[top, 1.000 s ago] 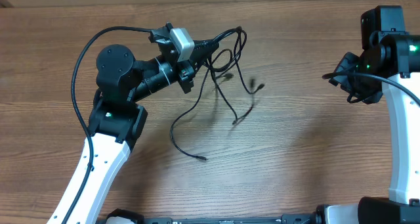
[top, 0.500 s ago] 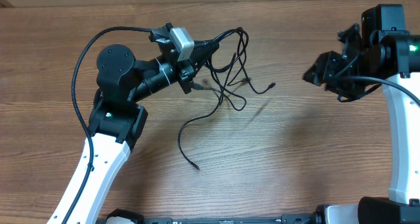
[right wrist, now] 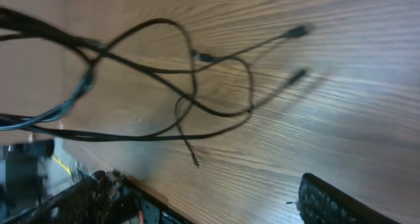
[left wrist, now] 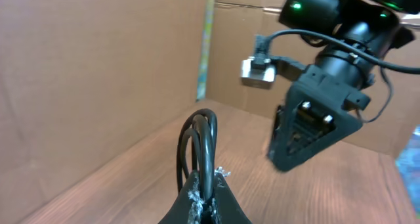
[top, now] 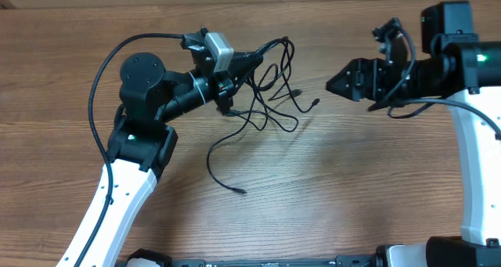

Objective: Untangle cables

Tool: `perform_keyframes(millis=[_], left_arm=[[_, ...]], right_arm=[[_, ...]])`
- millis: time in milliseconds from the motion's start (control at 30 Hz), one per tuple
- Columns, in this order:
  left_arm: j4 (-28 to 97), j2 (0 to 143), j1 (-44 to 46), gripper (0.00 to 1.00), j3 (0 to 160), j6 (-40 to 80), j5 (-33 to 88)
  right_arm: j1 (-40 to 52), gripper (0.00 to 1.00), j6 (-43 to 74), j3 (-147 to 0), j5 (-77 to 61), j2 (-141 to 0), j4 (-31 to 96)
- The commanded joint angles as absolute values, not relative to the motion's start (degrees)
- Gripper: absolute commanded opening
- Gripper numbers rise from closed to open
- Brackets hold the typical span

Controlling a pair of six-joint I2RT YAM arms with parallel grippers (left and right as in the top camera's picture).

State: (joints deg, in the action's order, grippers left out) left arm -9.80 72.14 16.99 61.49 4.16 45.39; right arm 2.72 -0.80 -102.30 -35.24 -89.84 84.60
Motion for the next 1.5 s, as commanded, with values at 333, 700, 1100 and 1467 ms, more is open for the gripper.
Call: perform_keyframes(millis=[333, 700, 1100, 1467], left_arm=[[-11.11, 70.48, 19.62, 0.04, 62.04, 9.52, 46.44], [-13.34, 70.48, 26.30, 0.04, 62.04, 12.03, 46.57], [-20.16, 70.48, 27.14, 0.04, 62.04, 15.55, 51.46], [-27.53, 69.80, 24.93, 0.04, 62.04, 21.52, 55.59]], right_arm=[[9.65, 0.89, 4.73, -101.95, -37.06, -89.82, 80.47], [9.69, 0.87, 4.71, -101.95, -32.08, -89.82, 78.85], [9.58, 0.93, 20.25, -101.95, -0.54, -89.82, 77.12], [7.16, 0.94, 22.96, -101.95, 11.27, -89.82, 81.28]])
